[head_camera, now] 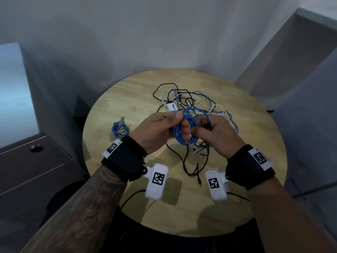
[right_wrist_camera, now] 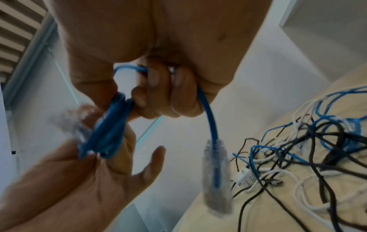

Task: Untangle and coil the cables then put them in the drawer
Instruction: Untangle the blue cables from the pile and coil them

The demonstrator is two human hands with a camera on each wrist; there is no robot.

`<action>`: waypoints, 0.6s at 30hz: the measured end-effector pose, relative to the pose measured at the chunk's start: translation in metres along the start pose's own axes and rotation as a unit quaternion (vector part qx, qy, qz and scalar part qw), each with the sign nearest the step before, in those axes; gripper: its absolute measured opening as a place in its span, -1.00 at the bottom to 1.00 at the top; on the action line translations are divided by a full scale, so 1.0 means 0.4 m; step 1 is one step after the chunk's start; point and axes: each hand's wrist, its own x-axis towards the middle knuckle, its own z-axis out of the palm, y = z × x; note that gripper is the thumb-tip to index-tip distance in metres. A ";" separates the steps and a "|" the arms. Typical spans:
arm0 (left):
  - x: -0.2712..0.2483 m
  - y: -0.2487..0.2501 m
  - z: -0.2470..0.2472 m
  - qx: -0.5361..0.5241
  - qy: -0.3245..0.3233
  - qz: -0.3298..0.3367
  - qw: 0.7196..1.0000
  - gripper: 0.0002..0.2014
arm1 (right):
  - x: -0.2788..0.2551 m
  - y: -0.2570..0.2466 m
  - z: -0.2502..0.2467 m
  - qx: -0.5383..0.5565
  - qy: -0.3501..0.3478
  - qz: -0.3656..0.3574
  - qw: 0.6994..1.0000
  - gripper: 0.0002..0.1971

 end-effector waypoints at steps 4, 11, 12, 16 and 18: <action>0.008 -0.014 0.012 -0.009 0.046 0.001 0.999 -0.73 | -0.002 0.009 0.015 -0.039 0.039 -0.011 0.998 -0.73; 0.034 -0.014 -0.021 -0.095 0.217 0.026 0.971 -0.72 | 0.008 0.039 -0.009 -0.040 0.103 -0.001 0.994 -0.85; 0.035 -0.014 -0.025 -0.104 0.221 0.024 0.969 -0.71 | 0.009 0.043 -0.013 -0.059 0.116 -0.009 0.991 -0.84; 0.040 -0.022 -0.010 -0.120 0.207 -0.003 0.971 -0.72 | 0.014 0.048 -0.002 0.001 0.134 0.011 0.991 -0.85; 0.041 -0.028 -0.007 -0.121 0.200 -0.021 0.972 -0.72 | 0.021 0.044 0.002 0.061 0.165 0.011 0.984 -0.84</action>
